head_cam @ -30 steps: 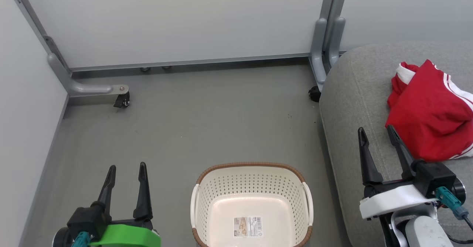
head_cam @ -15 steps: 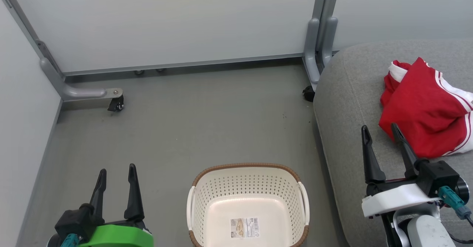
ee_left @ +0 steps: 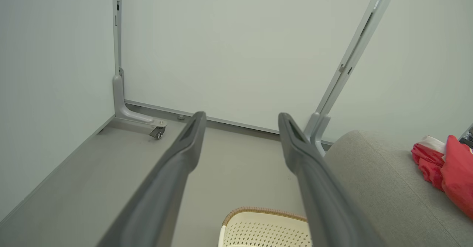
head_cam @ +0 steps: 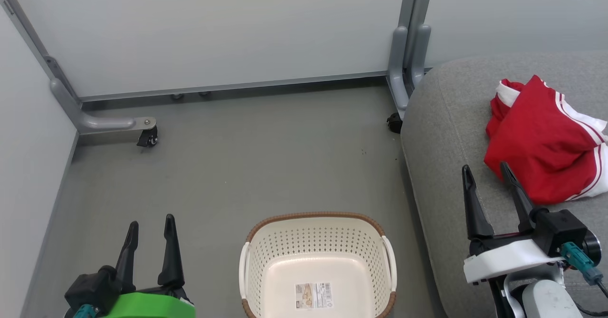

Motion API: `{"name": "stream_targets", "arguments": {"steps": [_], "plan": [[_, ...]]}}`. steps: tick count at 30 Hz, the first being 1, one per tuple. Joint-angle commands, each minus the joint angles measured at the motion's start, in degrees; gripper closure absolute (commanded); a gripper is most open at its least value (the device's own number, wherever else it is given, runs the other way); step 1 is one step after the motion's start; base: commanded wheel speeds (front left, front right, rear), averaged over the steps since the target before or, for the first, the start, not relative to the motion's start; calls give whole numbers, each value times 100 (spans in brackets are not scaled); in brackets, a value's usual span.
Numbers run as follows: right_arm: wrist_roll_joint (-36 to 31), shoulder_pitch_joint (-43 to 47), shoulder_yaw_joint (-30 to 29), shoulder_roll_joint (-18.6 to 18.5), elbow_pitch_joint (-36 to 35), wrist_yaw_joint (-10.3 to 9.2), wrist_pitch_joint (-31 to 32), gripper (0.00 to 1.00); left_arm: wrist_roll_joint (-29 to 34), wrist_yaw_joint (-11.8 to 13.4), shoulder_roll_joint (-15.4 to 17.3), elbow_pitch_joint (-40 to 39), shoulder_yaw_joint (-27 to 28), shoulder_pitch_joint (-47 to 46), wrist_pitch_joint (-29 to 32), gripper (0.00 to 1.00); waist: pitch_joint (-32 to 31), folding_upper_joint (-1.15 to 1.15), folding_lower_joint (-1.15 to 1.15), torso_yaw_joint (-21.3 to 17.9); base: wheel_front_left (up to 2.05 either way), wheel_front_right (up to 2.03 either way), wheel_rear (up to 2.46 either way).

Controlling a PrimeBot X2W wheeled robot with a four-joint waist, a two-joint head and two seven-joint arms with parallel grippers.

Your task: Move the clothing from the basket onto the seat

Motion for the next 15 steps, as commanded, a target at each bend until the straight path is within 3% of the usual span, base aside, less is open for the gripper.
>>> {"name": "stream_targets", "arguments": {"steps": [1,15], "plan": [[-17,89,-18,-17,9,-9,-17,0,-117,-23,16,41,21,114,2,0,-17,0,0,15,0,0,0],[-4,82,14,0,21,-9,-16,0,-182,-18,15,126,62,71,2,0,5,0,0,35,0,0,0]]}}
